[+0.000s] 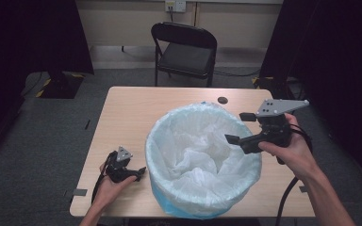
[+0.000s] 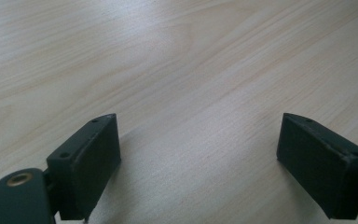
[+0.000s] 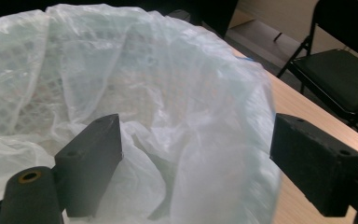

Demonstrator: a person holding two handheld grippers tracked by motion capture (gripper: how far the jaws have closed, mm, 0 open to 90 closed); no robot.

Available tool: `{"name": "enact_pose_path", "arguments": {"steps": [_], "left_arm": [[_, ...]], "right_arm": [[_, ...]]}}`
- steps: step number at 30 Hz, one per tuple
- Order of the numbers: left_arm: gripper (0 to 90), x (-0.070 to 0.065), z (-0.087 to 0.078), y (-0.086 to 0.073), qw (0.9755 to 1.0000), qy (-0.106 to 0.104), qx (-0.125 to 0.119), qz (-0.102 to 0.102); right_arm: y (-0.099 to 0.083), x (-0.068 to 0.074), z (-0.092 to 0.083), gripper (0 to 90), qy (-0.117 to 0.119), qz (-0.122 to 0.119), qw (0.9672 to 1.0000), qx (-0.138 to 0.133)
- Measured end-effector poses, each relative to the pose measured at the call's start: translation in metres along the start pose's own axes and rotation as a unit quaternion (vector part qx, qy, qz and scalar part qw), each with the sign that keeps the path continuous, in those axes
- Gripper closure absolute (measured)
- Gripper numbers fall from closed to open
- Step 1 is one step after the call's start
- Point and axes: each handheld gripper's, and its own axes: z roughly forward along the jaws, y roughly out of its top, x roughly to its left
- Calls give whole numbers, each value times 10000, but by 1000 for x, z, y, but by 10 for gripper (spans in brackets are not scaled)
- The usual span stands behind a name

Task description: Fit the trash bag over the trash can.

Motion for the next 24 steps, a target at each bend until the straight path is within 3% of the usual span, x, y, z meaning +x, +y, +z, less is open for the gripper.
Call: {"name": "enact_pose_path", "arguments": {"steps": [7,11,13,16,24], "left_arm": [[126,0,0,0,10000,6,2,-13],[126,0,0,0,10000,9,5,-10],[126,0,0,0,10000,12,14,-3],[122,0,0,0,10000,12,16,-7],[122,0,0,0,10000,13,15,-10]], "right_arm": [[-22,-14,-11,165,-396,281,9987,-136],[-33,-21,-20,180,-678,439,9963,-276],[-40,-24,-23,187,-844,484,9950,-220],[-47,-27,-29,182,-869,688,9929,-431],[-59,-30,-48,189,-1229,851,9860,-734]]}}
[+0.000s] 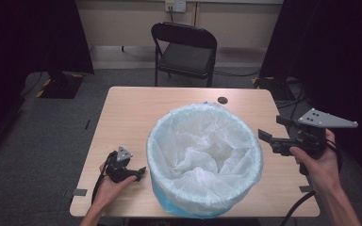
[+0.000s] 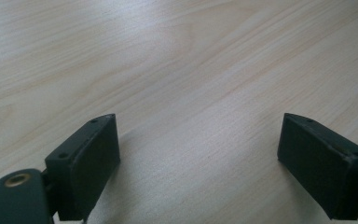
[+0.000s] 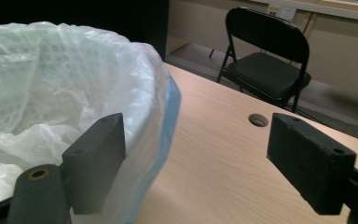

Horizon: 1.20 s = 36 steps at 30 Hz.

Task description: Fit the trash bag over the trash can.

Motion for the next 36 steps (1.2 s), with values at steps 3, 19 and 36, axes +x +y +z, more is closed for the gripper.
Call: {"name": "enact_pose_path", "arguments": {"steps": [3,19,36], "left_arm": [[122,0,0,0,10000,3,5,-7],[122,-1,-1,-1,10000,29,8,-26],[122,-1,-3,-2,10000,46,17,-25]], "right_arm": [[-12,-8,-3,188,-165,149,9997,26],[-108,-42,33,152,-855,971,9908,397],[-195,-41,62,142,-1251,1210,9773,1205]]}}
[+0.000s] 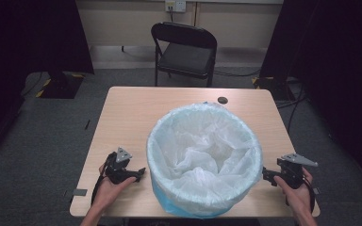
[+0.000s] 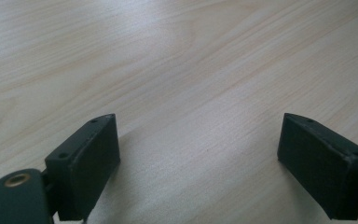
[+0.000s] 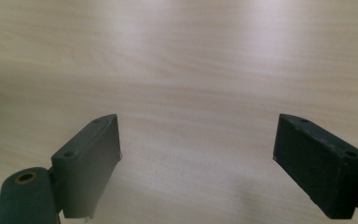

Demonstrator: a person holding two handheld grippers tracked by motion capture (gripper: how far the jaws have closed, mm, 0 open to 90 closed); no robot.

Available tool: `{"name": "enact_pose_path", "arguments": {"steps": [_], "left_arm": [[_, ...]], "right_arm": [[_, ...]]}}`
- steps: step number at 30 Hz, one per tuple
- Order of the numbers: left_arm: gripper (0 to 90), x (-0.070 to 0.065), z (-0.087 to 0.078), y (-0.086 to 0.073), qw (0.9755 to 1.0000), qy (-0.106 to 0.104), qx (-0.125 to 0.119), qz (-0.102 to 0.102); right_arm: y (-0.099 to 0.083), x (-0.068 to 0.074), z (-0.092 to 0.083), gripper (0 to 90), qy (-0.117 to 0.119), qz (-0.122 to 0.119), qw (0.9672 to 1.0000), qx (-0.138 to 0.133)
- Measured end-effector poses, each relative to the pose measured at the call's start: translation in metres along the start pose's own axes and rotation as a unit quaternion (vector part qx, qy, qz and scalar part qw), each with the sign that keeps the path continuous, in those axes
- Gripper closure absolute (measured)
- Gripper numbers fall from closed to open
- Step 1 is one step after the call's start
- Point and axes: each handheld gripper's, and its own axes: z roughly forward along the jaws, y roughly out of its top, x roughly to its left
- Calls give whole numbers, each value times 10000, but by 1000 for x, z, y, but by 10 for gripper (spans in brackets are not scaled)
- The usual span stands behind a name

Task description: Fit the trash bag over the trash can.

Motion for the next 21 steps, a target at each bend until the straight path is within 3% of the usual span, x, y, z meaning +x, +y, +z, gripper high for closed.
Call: {"name": "enact_pose_path", "arguments": {"steps": [7,15,21], "left_arm": [[122,0,-1,-1,10000,-1,3,11],[122,0,-1,-1,10000,-9,1,18],[121,0,-1,-1,10000,-17,3,21]], "right_arm": [[-12,-4,11,144,-413,-80,9988,262],[-17,-10,18,153,-561,123,9974,444],[-17,-11,19,138,-587,75,9972,461]]}}
